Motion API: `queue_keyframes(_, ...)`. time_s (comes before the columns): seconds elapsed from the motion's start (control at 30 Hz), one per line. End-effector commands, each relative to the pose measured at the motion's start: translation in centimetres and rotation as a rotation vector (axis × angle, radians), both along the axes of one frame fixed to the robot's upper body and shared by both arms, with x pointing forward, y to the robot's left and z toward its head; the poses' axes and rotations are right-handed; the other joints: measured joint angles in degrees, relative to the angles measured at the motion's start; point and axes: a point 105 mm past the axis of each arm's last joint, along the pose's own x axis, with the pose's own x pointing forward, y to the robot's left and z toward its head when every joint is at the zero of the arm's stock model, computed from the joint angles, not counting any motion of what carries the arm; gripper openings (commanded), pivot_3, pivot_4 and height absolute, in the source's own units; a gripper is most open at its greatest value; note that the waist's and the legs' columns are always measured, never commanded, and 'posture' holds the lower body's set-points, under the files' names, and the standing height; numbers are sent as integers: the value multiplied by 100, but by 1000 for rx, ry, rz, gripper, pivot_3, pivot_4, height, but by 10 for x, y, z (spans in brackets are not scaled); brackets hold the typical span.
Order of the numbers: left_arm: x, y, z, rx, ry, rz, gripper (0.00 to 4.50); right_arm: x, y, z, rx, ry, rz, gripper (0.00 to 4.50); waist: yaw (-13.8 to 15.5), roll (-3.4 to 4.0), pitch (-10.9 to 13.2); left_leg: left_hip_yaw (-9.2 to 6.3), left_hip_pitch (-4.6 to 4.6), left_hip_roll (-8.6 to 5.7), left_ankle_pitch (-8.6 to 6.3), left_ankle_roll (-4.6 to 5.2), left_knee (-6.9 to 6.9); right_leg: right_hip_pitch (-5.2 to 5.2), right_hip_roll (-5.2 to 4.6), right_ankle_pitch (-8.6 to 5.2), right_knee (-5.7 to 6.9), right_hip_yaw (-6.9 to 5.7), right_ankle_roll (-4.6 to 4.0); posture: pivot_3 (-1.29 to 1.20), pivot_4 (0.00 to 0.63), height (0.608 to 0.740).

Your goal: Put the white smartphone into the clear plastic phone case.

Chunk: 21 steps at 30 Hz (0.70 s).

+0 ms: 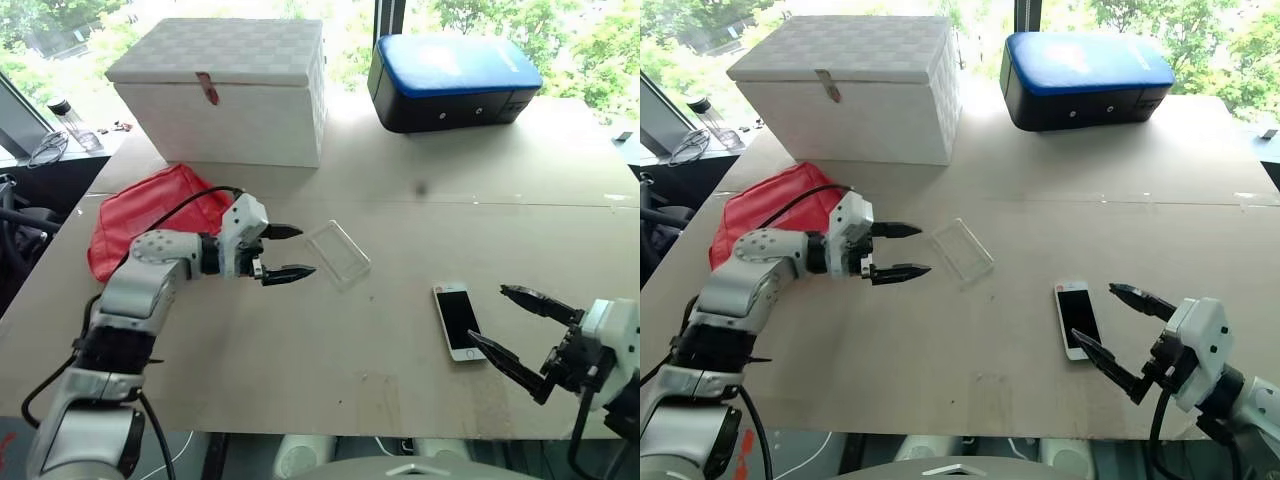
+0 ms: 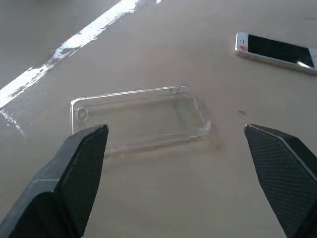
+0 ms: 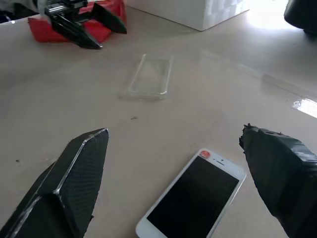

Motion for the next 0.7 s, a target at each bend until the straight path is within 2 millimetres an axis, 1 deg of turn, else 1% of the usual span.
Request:
queue_keyframes(0.03,12,-3,-8,116,-30,-147,4465,-9,5,9,-22,-31,1,4500,-13,-4,0,6,1,-1,0,1,1,-1,0,1,1,3,3,0,150,740)
queue_keyframes(0.1,21,-5,-17,192,-43,-208,4465,-15,9,12,-22,-30,1,4500,-23,-7,1,13,0,-2,0,1,1,-1,0,10,3,4,20,0,150,740)
queue_keyframes(0.2,29,-11,-30,302,-69,-301,4465,-23,13,13,-40,-29,-6,4500,-64,-17,4,27,0,3,-1,3,1,-4,1,13,5,14,26,0,150,740)
queue_keyframes(0.27,33,-20,-36,312,-57,-325,3956,-25,12,13,-62,-46,-35,4500,-62,-30,10,29,-1,3,-2,5,3,-5,2,12,10,13,28,0,150,740)
queue_keyframes(0.33,34,-22,-43,352,-53,-346,3487,-28,12,10,-80,-51,-40,4500,-48,-43,13,30,-2,4,-3,7,7,-8,1,11,16,14,30,0,150,740)
queue_keyframes(0.37,33,-21,-47,376,-49,-362,2902,-30,13,9,-84,-51,-38,4500,-44,-47,11,30,-2,4,-4,8,12,-8,1,10,18,13,32,0,150,740)
queue_keyframes(0.4,32,-20,-49,390,-44,-373,2561,-33,13,8,-87,-50,-36,4500,-45,-47,11,29,-2,4,-4,8,15,-8,0,7,20,13,37,0,150,740)
queue_keyframes(0.43,32,-20,-50,391,-39,-377,2030,-35,14,7,-90,-46,-36,4500,-52,-48,9,30,0,5,-4,8,17,-7,0,-1,23,13,51,0,150,740)
queue_keyframes(0.47,32,-21,-48,363,-14,-369,1662,-38,14,5,-97,-42,-38,4500,-53,-48,8,31,2,5,-4,8,18,-7,0,-2,28,15,52,0,150,740)
queue_keyframes(0.53,31,-23,-43,298,28,-352,582,-42,14,3,-107,-34,-44,4500,-57,-48,8,31,5,7,-5,8,21,-7,-1,-3,37,16,54,0,150,740)
queue_keyframes(0.57,30,-22,-42,280,44,-347,177,-43,14,2,-110,-33,-47,4500,-60,-49,8,30,5,8,-5,8,22,-7,0,-4,39,15,54,0,150,740)
queue_keyframes(0.6,28,-21,-42,273,53,-346,39,-44,14,1,-112,-32,-49,4500,-67,-48,8,29,4,10,-5,8,26,-8,1,-4,41,13,55,0,150,740)
queue_keyframes(0.7,19,-19,-45,257,77,-320,39,-43,16,-1,-114,-32,-46,4500,-69,-48,7,29,4,16,-5,8,34,-7,-1,-4,44,15,54,0,150,740)
